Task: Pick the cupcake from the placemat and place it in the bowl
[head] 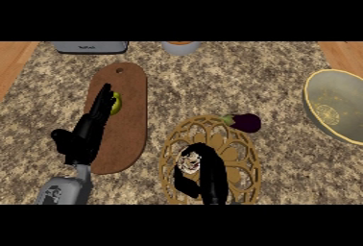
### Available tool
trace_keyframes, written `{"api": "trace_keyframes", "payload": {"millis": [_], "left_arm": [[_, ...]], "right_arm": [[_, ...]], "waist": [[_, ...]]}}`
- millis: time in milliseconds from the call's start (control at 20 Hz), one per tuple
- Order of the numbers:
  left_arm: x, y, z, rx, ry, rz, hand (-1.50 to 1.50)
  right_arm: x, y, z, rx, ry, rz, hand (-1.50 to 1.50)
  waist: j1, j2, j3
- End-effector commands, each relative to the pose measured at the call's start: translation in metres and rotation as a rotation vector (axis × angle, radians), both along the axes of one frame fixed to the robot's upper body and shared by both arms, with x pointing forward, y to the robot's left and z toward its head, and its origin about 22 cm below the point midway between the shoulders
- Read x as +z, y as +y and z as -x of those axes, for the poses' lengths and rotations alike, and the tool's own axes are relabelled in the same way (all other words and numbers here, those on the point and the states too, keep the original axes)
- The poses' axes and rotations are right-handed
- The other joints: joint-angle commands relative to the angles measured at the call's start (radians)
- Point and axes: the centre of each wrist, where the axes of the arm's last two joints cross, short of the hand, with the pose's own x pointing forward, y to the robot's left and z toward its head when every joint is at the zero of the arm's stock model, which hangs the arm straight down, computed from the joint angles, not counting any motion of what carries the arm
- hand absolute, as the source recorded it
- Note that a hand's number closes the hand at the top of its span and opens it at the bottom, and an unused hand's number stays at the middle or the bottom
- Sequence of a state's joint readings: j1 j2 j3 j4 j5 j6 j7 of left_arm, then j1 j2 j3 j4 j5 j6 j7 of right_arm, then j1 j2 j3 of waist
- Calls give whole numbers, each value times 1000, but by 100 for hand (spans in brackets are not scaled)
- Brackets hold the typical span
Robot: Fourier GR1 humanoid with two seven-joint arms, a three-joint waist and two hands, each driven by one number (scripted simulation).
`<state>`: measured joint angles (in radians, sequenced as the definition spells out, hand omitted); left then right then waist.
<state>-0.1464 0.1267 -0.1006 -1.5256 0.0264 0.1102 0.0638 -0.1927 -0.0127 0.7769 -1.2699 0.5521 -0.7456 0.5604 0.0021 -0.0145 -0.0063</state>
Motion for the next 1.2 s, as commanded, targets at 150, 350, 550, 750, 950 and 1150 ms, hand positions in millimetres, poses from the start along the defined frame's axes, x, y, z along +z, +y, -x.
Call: {"api": "trace_keyframes", "payload": {"millis": [150,350,550,750,950,1150], "left_arm": [[0,-8,3,15,4,-12,0],[11,-11,-12,3,3,-10,0],[11,7,-7,5,-5,-3,0],[1,-1,6,28,2,-6,0],[-4,13,8,2,20,-10,0],[-1,2,-6,21,3,-23,0]], "right_arm": [[9,-43,-37,-53,-11,-44,150],[49,-108,-89,-143,-125,-84,150],[70,-100,-88,-120,-313,-118,150],[102,-105,-96,-139,-476,-18,150],[144,-95,-92,-195,-568,77,150],[193,-85,-89,-256,-557,156,150]], "waist": [[0,15,7],[-3,17,7],[-3,14,7],[-2,10,6],[-10,7,4],[-16,8,4]]}}
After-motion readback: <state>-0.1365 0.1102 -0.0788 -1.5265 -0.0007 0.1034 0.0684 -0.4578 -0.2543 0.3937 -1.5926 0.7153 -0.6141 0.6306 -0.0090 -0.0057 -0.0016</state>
